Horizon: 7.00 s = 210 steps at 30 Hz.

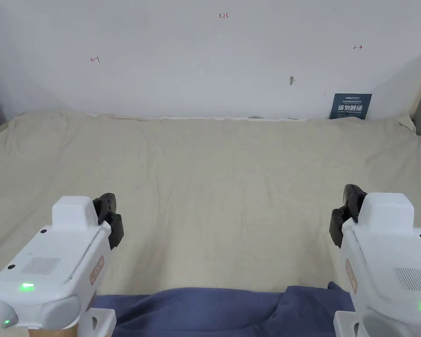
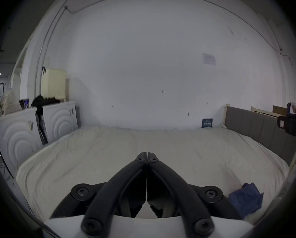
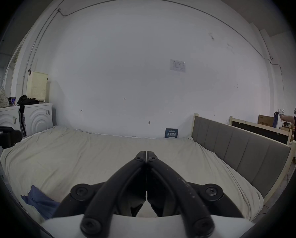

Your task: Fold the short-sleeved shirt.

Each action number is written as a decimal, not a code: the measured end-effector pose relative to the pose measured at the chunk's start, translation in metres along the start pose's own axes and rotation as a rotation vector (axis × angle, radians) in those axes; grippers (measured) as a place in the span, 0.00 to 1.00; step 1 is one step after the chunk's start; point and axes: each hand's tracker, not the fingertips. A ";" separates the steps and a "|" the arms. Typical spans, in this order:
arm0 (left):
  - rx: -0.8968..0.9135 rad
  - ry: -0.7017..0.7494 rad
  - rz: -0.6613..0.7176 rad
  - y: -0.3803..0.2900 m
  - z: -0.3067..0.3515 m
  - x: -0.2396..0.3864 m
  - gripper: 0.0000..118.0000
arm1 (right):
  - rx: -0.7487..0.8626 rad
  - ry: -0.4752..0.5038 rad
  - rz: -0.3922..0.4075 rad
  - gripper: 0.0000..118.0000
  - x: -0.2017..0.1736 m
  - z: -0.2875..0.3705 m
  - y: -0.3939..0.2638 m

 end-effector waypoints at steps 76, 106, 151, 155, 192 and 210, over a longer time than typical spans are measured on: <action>-0.889 -0.321 0.247 -0.112 -0.094 0.083 0.06 | -0.139 0.053 -0.017 0.01 0.028 -0.014 -0.028; -0.583 -0.072 0.013 -0.141 -0.030 0.071 0.00 | -0.166 0.048 -0.031 0.01 0.041 -0.013 -0.032; -0.851 -0.364 0.621 -0.164 -0.077 -0.058 0.54 | -0.243 0.067 -0.004 0.02 0.024 -0.028 -0.041; -0.876 -0.349 0.572 -0.176 -0.084 -0.054 0.19 | -0.246 0.062 -0.009 0.02 0.025 -0.029 -0.040; -0.845 -0.502 0.068 -0.090 -0.070 0.226 0.08 | -0.192 0.028 -0.056 0.02 0.081 -0.003 -0.035; -0.426 -0.376 0.025 -0.074 -0.028 0.212 0.94 | -0.207 -0.001 -0.059 0.02 0.091 0.003 -0.038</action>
